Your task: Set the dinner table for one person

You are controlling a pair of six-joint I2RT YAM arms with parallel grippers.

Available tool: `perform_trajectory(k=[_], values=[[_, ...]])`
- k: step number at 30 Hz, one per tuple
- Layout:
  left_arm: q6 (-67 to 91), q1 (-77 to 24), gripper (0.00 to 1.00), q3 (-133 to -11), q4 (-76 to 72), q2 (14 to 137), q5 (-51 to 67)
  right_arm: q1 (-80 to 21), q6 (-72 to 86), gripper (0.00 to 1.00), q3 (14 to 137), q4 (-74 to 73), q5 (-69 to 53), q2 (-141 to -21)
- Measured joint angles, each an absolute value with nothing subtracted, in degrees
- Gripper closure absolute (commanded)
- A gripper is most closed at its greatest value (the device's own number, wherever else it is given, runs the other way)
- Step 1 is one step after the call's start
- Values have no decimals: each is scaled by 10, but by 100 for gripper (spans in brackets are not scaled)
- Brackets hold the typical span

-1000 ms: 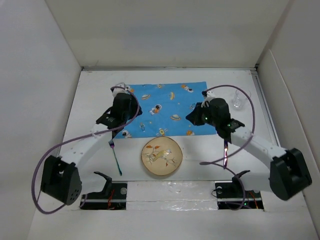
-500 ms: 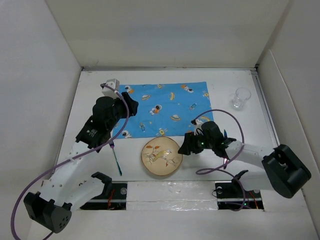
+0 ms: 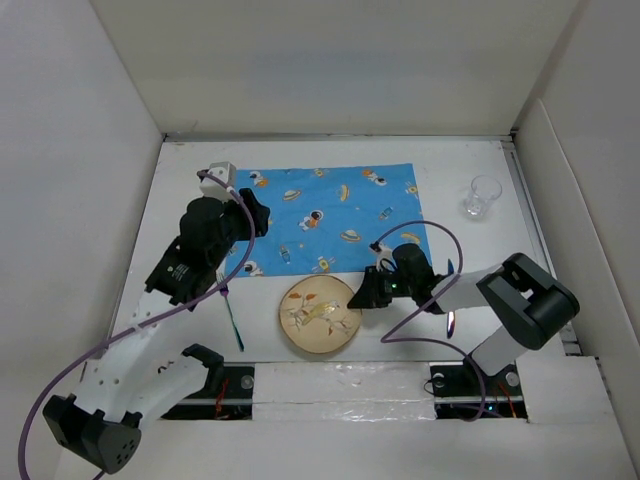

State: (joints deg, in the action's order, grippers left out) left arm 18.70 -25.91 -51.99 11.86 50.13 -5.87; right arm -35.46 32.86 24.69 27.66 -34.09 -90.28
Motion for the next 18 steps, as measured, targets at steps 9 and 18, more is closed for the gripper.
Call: perform_trajectory(k=[9, 18], values=[[184, -259, 54, -520, 119, 479, -69, -355, 358, 100, 259, 197, -373, -839], [183, -258, 53, -513, 115, 453, -72, -309, 375, 100, 529, 141, -399, -833]])
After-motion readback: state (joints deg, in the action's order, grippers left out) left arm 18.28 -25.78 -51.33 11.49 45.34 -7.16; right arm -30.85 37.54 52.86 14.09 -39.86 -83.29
